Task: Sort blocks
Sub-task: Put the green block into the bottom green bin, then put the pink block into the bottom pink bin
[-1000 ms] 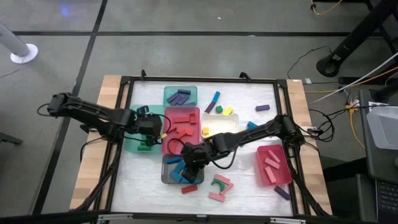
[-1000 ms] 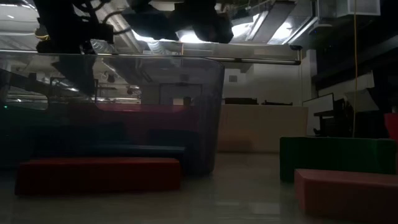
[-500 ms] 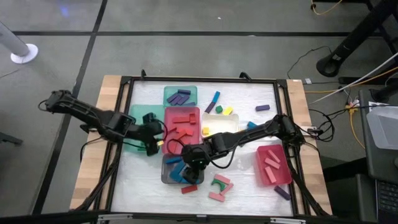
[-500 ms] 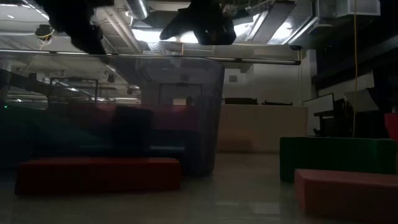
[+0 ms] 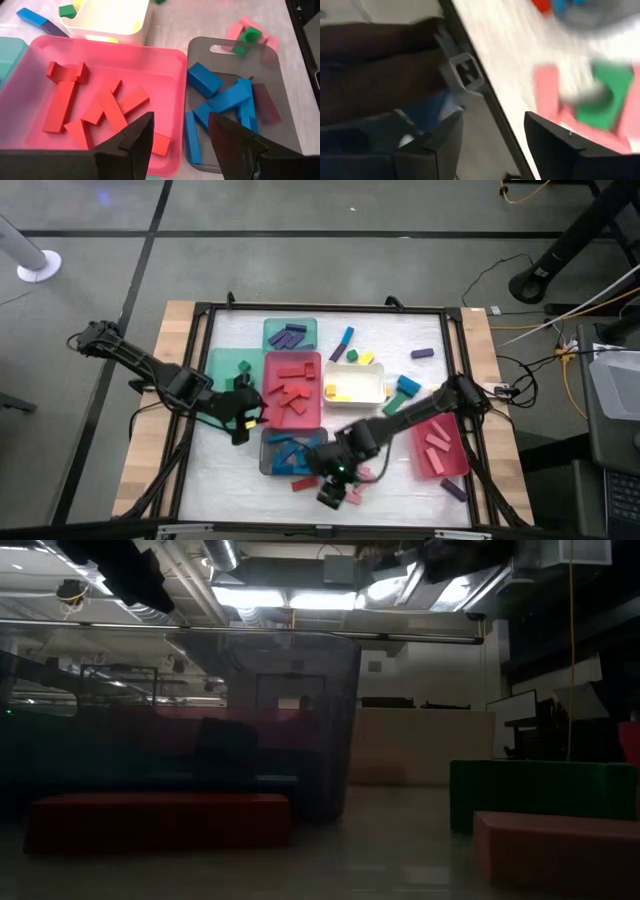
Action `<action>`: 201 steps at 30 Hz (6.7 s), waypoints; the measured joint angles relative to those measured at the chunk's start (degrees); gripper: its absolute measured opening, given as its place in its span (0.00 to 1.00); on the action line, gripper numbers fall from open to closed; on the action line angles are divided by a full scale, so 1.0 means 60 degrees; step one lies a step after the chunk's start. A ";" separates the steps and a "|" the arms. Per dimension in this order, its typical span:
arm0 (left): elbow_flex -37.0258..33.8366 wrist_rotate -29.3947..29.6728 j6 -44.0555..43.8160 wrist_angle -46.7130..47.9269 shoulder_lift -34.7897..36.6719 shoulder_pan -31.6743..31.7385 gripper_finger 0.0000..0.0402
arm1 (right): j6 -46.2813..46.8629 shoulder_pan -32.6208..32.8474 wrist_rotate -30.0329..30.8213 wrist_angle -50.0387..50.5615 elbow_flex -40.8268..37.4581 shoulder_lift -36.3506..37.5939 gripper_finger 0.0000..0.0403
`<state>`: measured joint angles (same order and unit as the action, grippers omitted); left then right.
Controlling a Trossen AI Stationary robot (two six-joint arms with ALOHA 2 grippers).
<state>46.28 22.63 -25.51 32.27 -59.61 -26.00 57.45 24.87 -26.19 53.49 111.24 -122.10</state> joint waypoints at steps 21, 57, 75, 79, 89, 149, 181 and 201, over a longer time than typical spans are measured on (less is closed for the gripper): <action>0.0000 0.0004 0.0071 0.0011 -0.0004 -0.0101 0.44 | 0.1385 0.1147 0.4107 0.0997 -0.1918 0.0018 0.52; 0.0000 0.0018 0.0618 0.0022 0.0128 -0.0097 0.44 | 0.1674 0.0810 0.4183 0.0041 -0.2427 -0.0015 0.09; 0.0000 0.0018 0.0498 0.0007 0.2917 -0.0097 0.44 | -0.0397 -0.0407 0.5155 0.5031 0.2817 0.0018 0.08; 0.0000 0.0018 0.0543 0.0007 0.3588 -0.0097 0.44 | -0.1144 -0.1037 0.6897 0.3234 0.3206 0.0029 0.06; 0.0000 0.0018 0.0619 0.0021 0.4767 -0.0097 0.44 | -0.4964 -0.2815 0.6446 -0.4298 0.3068 -0.1268 0.08; -0.0004 0.0062 0.0833 -0.0893 0.0899 -0.0079 0.44 | -0.4557 -0.2818 0.2688 0.4531 0.3832 0.0182 0.41; -0.0007 0.0058 0.1001 -0.1563 0.0319 -0.0079 0.44 | 0.1090 0.0608 0.3755 0.5967 0.3818 -0.2312 0.41; -0.0007 0.0055 0.1063 -0.1534 0.0324 -0.0079 0.44 | 0.0406 0.0600 0.3099 0.4237 0.0707 -0.2339 0.41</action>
<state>46.24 22.96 -19.14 23.07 -57.67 -26.48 59.89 28.47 -7.60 78.92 115.48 -136.14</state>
